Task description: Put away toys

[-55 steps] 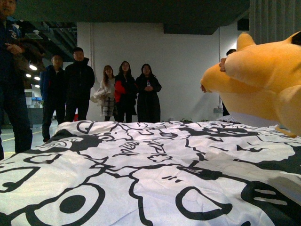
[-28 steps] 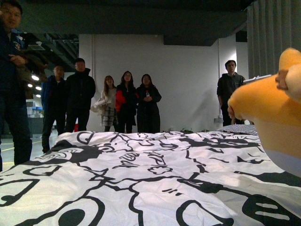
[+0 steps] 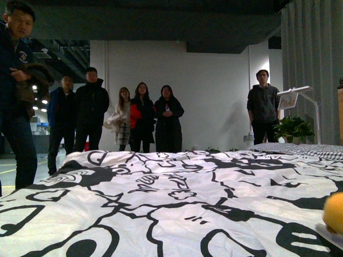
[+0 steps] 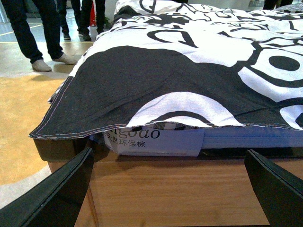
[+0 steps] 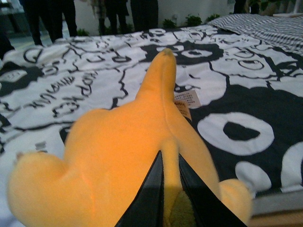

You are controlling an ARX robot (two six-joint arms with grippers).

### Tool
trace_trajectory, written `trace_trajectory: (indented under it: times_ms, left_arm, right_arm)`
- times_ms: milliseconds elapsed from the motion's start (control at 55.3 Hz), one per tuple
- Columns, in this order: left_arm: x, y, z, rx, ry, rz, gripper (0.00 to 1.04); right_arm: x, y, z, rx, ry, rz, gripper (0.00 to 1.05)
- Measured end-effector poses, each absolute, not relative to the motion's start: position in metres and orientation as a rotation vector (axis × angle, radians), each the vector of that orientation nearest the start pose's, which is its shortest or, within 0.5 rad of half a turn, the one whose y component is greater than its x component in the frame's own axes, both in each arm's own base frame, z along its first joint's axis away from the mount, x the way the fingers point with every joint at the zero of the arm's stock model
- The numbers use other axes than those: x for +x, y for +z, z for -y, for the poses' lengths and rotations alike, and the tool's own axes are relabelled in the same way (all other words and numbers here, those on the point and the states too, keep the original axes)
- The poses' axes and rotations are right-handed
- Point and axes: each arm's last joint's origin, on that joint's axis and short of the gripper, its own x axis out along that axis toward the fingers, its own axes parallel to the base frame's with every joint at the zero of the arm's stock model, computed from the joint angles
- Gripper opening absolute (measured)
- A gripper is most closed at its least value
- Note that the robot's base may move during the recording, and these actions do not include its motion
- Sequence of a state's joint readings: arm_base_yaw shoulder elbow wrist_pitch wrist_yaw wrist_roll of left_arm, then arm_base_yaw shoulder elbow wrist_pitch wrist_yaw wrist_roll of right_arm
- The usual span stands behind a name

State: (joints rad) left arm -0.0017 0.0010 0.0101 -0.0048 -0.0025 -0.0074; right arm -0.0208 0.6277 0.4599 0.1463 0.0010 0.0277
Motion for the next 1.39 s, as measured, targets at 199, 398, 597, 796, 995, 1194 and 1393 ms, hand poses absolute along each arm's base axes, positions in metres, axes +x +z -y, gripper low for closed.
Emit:
trace_trajectory:
  times_ms: [199, 398, 597, 796, 995, 1194, 1393]
  left_arm:
    - [0.097, 0.166, 0.0, -0.007, 0.0, 0.004, 0.98]
    - [0.097, 0.166, 0.0, -0.007, 0.001, 0.004, 0.98]
    - [0.097, 0.166, 0.0, -0.007, 0.001, 0.004, 0.98]
    - [0.097, 0.166, 0.0, -0.007, 0.001, 0.004, 0.98]
    - [0.097, 0.166, 0.0, -0.007, 0.001, 0.004, 0.98]
    - [0.097, 0.166, 0.0, -0.007, 0.001, 0.004, 0.98]
    - [0.097, 0.166, 0.0, -0.007, 0.0, 0.004, 0.98]
  right_arm:
    - [0.142, 0.242, 0.0, 0.009, -0.003, -0.016, 0.06]
    - [0.133, 0.218, 0.0, 0.006, -0.002, -0.018, 0.06]
    - [0.126, 0.201, 0.0, 0.006, -0.002, -0.018, 0.06]
    - [0.12, 0.189, 0.0, 0.006, -0.002, -0.018, 0.06]
    - [0.116, 0.182, 0.0, 0.006, -0.003, -0.015, 0.06]
    - [0.112, 0.176, 0.0, 0.006, -0.003, -0.016, 0.06]
    - [0.109, 0.171, 0.0, 0.006, -0.003, -0.005, 0.06]
